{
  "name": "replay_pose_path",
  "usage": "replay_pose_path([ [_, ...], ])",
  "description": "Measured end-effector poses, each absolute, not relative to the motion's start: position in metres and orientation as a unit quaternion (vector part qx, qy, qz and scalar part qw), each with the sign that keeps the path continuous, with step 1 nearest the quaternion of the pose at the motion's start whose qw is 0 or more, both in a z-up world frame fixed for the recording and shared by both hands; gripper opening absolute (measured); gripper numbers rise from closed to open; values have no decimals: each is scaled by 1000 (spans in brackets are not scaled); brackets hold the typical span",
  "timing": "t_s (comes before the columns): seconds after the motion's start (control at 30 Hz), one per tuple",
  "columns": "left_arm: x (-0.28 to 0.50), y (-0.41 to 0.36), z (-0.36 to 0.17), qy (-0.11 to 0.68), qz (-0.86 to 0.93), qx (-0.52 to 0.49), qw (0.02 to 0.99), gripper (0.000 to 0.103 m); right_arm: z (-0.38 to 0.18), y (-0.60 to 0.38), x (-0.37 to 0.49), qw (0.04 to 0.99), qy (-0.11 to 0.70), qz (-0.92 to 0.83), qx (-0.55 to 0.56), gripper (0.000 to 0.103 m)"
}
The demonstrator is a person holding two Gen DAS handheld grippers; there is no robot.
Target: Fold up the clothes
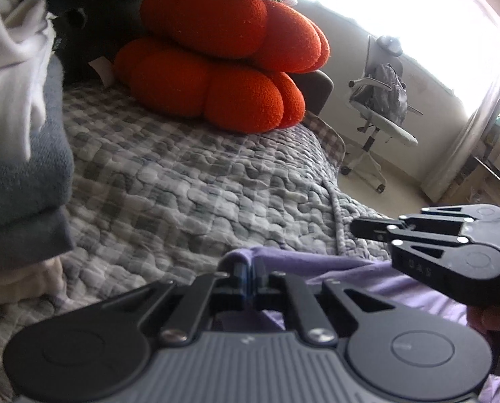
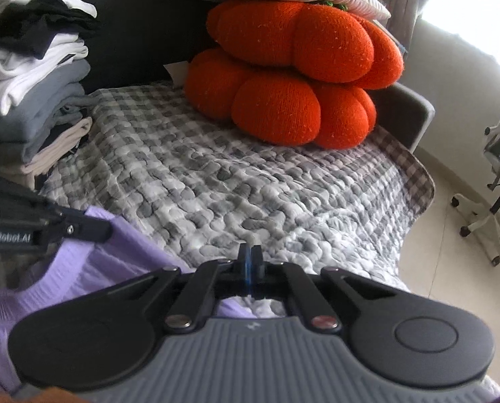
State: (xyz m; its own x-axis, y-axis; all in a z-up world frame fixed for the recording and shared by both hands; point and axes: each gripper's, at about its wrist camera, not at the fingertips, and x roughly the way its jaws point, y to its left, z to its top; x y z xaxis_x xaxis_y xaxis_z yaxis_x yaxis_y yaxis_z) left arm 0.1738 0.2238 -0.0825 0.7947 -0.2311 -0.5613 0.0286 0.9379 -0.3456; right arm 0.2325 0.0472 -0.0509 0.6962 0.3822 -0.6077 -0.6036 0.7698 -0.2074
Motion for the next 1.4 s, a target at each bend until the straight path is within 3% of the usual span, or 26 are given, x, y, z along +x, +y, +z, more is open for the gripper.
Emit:
replay_pose_path([
  [0.2,175,226,-85,320,-69,-167,930,3,-50,47,234,896,291,284,-177,0],
  [0.27,175,227,-86,321,-70,-169,929,3,-48,44,234,895,298,288,-164,4],
  [0.3,175,227,-86,321,-71,-170,929,3,-46,43,233,895,301,291,-158,12],
  [0.43,178,230,-87,324,-74,-178,926,3,-36,32,233,888,320,301,-134,15],
  [0.47,179,230,-87,324,-75,-179,926,3,-33,29,232,889,321,300,-131,23],
  [0.5,179,231,-87,324,-75,-181,925,3,-29,25,232,889,321,299,-128,38],
  [0.57,179,231,-87,324,-76,-183,925,3,-23,18,230,891,323,296,-122,44],
  [1.03,177,230,-86,312,-73,-183,929,3,-31,-3,253,863,394,304,-86,41],
  [1.4,169,232,-76,274,-82,-187,940,3,-41,25,247,850,391,322,-145,39],
])
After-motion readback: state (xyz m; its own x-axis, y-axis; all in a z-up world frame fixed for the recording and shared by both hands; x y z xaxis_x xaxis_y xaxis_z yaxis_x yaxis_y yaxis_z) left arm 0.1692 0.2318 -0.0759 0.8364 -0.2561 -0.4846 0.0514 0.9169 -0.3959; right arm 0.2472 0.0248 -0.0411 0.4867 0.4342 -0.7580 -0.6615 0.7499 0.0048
